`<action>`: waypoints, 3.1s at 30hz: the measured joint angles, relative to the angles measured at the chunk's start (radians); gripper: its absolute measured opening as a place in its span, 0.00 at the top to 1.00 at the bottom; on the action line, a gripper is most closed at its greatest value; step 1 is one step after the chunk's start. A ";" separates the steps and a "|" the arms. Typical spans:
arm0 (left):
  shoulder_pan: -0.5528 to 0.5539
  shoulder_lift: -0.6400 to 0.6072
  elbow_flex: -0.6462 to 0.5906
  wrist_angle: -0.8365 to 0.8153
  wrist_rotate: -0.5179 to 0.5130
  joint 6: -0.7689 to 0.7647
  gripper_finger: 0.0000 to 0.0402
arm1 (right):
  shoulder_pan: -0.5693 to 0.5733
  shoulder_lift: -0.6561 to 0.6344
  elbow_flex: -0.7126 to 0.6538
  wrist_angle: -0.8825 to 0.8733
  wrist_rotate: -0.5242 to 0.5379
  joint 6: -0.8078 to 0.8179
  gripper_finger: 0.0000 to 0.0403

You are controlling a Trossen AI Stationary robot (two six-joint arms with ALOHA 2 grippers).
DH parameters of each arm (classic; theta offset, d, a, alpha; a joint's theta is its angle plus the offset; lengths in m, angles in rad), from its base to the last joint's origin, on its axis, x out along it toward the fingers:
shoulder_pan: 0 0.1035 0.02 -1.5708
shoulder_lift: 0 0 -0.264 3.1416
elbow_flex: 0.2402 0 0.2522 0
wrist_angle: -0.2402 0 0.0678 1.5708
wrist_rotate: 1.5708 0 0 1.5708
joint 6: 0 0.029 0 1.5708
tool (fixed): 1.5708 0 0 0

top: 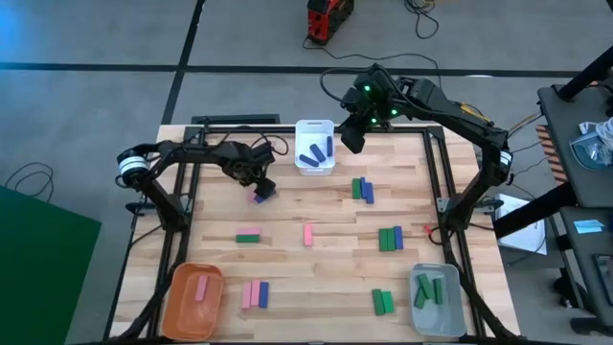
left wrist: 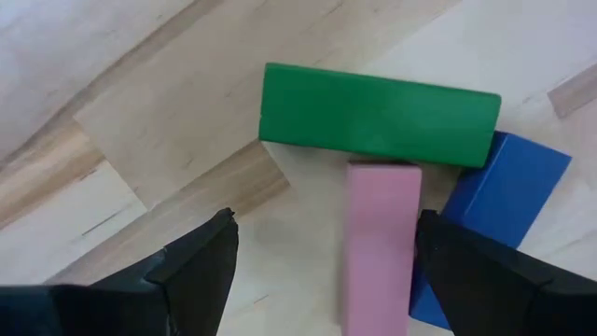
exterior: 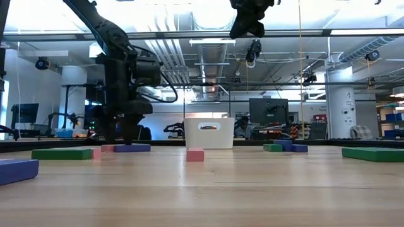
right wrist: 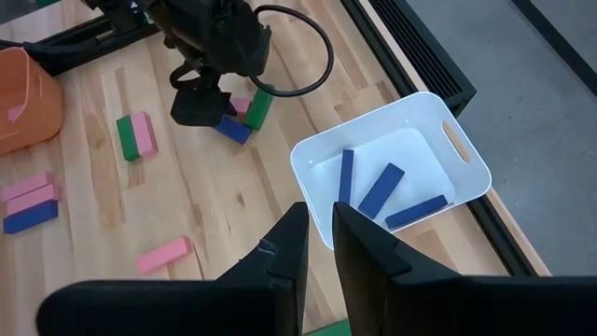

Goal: Sort blocks
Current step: Put the pink block into the orange bin

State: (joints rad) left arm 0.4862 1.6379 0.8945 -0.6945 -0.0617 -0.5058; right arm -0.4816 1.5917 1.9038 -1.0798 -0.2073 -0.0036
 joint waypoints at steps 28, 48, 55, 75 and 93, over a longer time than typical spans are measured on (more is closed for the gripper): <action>-0.003 -0.003 -0.056 0.104 0.062 0.050 0.43 | 0.000 0.000 0.000 0.007 0.001 0.002 0.89; -0.003 -0.001 -0.058 0.114 0.032 0.048 0.74 | 0.000 0.000 0.000 0.006 0.001 -0.010 0.89; -0.004 -0.015 -0.052 0.087 0.027 0.067 0.82 | 0.000 0.000 0.000 0.007 0.001 -0.016 0.89; -0.322 -0.425 0.104 -0.343 0.153 -0.292 0.82 | 0.000 0.000 -0.001 0.016 0.001 -0.023 0.89; -1.362 -0.530 0.104 -0.430 0.160 -1.540 0.81 | 0.000 0.000 -0.001 0.051 0.001 -0.016 0.89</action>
State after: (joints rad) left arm -0.8753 1.1075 0.9989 -1.1244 0.0984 -2.0458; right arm -0.4820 1.5913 1.9026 -1.0286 -0.2062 -0.0193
